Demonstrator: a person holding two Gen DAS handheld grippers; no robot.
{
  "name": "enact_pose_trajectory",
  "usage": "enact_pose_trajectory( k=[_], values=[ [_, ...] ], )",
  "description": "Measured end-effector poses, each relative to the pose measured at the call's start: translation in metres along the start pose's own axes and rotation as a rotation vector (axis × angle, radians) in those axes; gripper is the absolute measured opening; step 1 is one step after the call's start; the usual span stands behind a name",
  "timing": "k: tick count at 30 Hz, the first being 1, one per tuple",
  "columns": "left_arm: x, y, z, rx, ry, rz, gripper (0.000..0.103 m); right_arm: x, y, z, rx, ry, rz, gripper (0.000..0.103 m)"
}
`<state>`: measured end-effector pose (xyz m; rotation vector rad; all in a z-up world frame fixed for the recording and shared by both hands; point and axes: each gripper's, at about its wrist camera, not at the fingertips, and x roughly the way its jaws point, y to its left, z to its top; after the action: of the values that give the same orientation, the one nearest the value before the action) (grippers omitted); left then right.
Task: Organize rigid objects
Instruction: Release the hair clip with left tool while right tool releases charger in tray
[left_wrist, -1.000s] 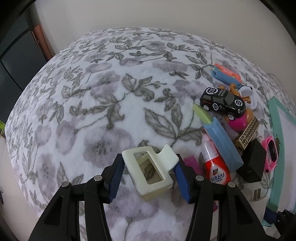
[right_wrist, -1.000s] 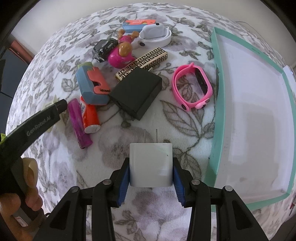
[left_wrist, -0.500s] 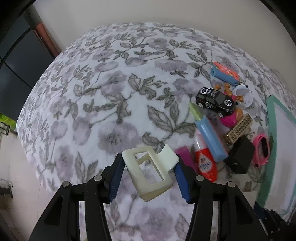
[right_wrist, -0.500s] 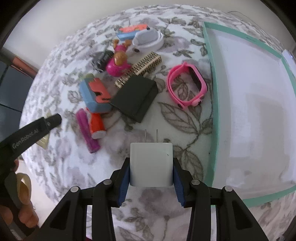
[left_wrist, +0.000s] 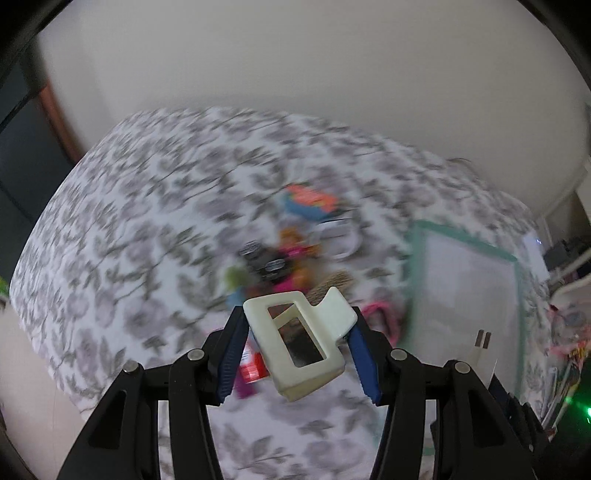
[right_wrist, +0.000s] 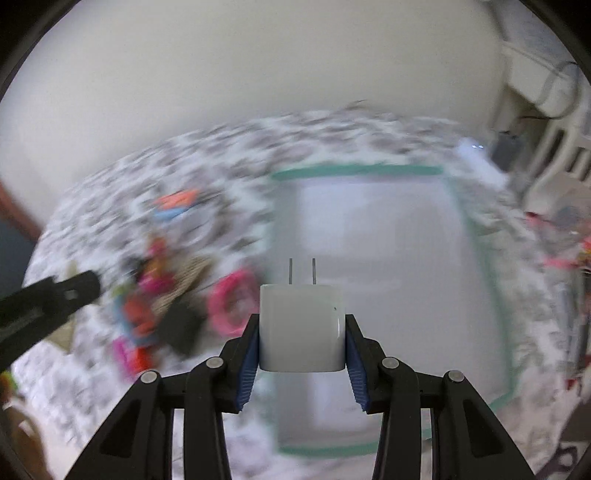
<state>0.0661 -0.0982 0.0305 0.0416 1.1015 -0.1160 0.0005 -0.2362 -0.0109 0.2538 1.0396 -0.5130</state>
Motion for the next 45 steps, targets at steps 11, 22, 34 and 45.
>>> enact_pose_trajectory(
  k=[11, 22, 34, 45],
  values=[
    [0.018, -0.103, -0.004, 0.208, -0.059, -0.058, 0.055, 0.034, -0.100, 0.011, 0.185, 0.002, -0.227, 0.045],
    [0.058, -0.142, -0.018, 0.240, -0.009, -0.077, 0.056, 0.052, -0.110, 0.010, 0.180, 0.021, -0.243, 0.045],
    [0.064, -0.137, -0.027, 0.209, 0.013, -0.135, 0.064, 0.055, -0.109, 0.007, 0.178, 0.036, -0.225, 0.045],
    [0.052, -0.102, -0.021, 0.121, -0.018, -0.104, 0.070, 0.056, -0.111, 0.005, 0.177, 0.042, -0.232, 0.045]
  ],
)
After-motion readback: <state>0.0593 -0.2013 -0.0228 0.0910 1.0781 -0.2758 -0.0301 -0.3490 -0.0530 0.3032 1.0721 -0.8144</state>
